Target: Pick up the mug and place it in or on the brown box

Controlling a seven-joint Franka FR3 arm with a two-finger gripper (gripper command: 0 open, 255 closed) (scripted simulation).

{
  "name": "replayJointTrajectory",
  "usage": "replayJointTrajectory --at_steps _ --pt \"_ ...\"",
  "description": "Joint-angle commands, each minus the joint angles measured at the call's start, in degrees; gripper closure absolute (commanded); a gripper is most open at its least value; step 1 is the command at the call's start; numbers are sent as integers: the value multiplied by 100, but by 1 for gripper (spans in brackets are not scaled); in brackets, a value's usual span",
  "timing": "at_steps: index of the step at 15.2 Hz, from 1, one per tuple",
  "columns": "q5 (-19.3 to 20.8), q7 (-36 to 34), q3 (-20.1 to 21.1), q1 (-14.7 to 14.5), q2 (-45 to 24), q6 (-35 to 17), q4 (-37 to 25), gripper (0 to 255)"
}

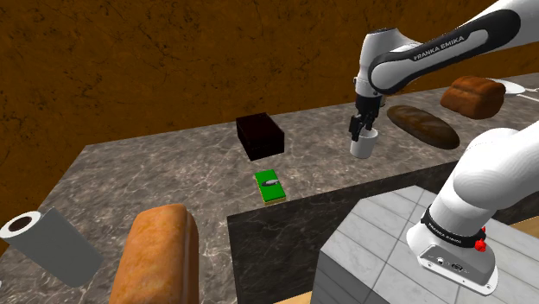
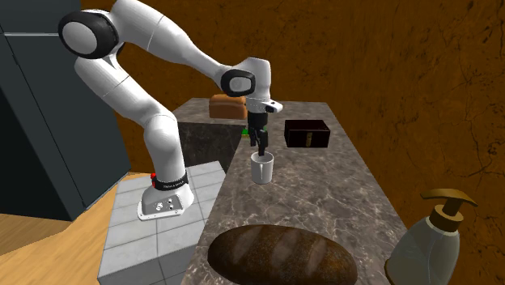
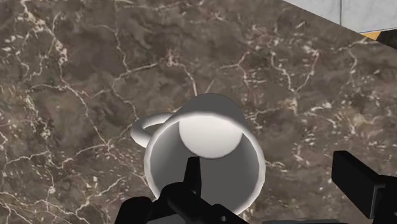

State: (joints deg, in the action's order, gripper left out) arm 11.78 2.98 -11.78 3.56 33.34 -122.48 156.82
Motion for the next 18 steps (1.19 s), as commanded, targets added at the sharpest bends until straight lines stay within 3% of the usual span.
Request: replayJointTrajectory --at_steps 1,6,14,15,18 --pt "38 8 -47 25 -102 -245 107 0" --pt "95 -3 -108 47 -355 -703 311 0" --pt "95 -3 -108 47 -354 -702 311 0" --pt "95 -3 -108 47 -354 -702 311 255" --pt "95 -3 -108 47 -354 -702 311 255"
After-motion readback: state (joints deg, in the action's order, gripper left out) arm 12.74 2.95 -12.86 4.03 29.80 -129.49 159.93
